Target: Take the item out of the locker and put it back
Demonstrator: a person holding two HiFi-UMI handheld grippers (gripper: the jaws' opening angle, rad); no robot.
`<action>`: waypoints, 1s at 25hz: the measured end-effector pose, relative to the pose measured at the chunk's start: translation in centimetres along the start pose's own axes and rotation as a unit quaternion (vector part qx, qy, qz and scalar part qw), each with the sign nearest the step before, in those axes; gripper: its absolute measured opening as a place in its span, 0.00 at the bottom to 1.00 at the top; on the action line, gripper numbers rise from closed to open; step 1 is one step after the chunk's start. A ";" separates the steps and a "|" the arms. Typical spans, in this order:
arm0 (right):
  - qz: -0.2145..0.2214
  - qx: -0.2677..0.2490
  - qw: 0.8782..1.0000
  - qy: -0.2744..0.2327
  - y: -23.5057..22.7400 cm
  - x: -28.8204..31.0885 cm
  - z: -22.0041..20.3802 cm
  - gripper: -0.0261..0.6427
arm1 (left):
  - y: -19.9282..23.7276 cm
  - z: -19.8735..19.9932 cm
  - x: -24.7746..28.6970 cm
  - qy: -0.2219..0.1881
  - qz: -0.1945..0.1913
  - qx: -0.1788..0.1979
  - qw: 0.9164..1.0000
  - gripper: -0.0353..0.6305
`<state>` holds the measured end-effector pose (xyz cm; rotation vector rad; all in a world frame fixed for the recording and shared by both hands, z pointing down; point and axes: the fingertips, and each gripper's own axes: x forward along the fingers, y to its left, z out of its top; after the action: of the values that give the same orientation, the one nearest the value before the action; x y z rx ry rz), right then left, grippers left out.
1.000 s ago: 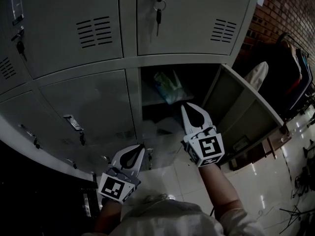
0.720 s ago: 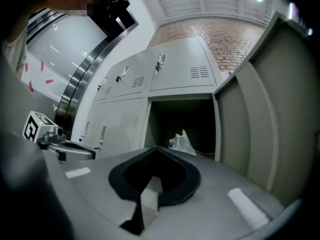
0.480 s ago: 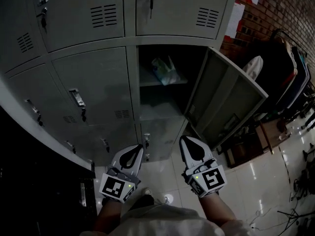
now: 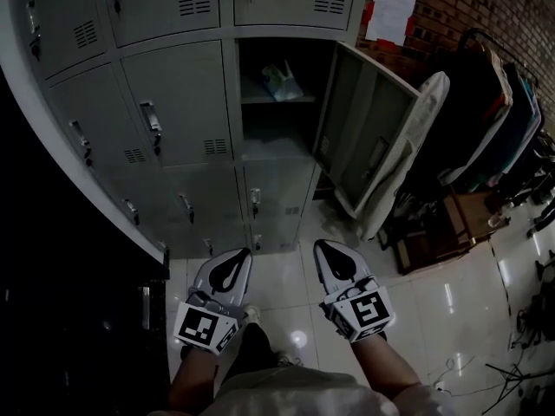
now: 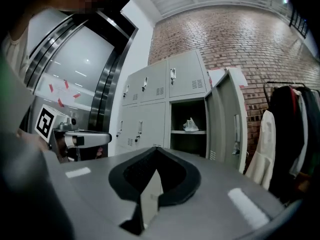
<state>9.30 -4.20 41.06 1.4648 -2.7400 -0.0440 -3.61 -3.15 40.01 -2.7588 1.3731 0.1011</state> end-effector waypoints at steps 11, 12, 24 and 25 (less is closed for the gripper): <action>-0.001 0.002 1.000 -0.020 3.2 -4.4 2.7 0.04 | -3.9 2.2 -3.2 0.001 -0.022 0.018 1.000 0.06; 0.001 0.000 1.000 -0.023 3.6 -4.4 2.9 0.04 | -3.9 2.4 -3.3 -0.001 -0.024 0.020 1.000 0.06; 0.002 0.003 1.000 -0.020 5.0 -4.1 2.6 0.04 | -2.7 2.1 -4.4 0.010 -0.020 0.022 0.999 0.06; 0.002 0.001 1.000 -0.019 4.8 -4.1 2.5 0.04 | -2.7 2.1 -4.5 0.010 -0.020 0.021 1.000 0.06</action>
<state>7.47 1.92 38.66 1.4756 -2.7728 -0.0694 -4.25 2.16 38.34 -2.7582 1.3071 0.0416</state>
